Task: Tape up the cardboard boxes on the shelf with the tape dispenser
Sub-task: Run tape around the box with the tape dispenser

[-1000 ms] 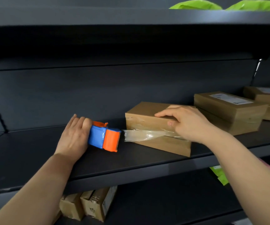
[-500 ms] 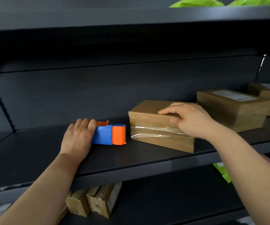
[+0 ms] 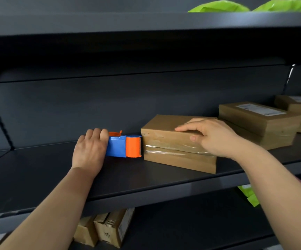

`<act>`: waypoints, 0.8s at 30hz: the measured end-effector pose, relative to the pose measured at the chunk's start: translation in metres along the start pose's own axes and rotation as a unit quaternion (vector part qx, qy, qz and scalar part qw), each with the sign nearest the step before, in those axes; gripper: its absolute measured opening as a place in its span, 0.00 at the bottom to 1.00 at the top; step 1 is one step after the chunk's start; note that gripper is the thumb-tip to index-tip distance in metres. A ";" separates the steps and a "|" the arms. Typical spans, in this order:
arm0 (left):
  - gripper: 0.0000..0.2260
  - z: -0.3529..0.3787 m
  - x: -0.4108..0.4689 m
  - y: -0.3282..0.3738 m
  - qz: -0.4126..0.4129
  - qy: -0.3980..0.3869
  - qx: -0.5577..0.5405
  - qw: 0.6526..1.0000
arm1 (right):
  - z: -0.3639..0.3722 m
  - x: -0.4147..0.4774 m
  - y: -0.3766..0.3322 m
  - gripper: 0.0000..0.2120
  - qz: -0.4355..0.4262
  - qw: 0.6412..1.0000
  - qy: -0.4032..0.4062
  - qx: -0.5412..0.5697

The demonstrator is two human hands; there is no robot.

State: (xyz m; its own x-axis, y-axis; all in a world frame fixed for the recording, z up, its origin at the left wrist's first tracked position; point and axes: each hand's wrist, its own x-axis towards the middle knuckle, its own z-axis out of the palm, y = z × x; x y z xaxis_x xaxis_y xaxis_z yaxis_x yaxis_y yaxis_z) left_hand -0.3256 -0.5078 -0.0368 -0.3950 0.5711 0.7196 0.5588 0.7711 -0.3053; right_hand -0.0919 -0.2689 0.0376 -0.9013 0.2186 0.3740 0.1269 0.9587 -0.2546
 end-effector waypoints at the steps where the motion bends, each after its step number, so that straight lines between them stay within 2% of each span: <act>1: 0.22 0.001 0.001 0.001 0.001 0.006 0.001 1.000 | -0.001 0.000 0.000 0.20 0.000 1.000 -0.005 0.001; 8: 0.20 0.011 0.005 0.007 0.041 0.036 0.008 0.998 | -0.009 0.003 -0.008 0.20 0.015 0.999 -0.032 -0.034; 10: 0.21 0.012 0.004 0.007 0.048 0.035 0.005 0.998 | 0.006 0.005 -0.015 0.17 0.016 0.995 0.047 -0.091; 12: 0.21 0.012 0.004 0.006 0.054 0.037 -0.007 0.998 | 0.032 0.007 -0.019 0.09 -0.002 0.965 0.183 -0.186; 14: 0.22 0.014 0.001 0.004 0.057 0.038 -0.011 0.998 | 0.060 0.010 -0.016 0.13 -0.015 0.932 0.260 -0.254; 17: 0.22 0.017 0.000 0.004 0.050 0.042 -0.019 0.998 | 0.075 0.021 -0.003 0.15 -0.029 0.896 0.320 -0.305; 19: 0.21 0.017 0.002 0.004 0.051 0.045 -0.023 0.997 | 0.075 0.024 0.000 0.15 -0.035 0.887 0.334 -0.316; 24: 0.22 0.015 0.002 0.005 0.048 0.041 -0.013 0.998 | 0.069 0.042 -0.034 0.20 0.009 0.906 0.336 -0.258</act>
State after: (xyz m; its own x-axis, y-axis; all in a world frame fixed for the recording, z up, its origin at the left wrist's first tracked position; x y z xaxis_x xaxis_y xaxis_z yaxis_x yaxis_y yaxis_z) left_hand -0.3340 -0.4984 -0.0463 -0.2780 0.6161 0.7370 0.6102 0.7058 -0.3599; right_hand -0.1623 -0.3045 0.0008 -0.4640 0.1312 0.8761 0.4722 0.8734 0.1193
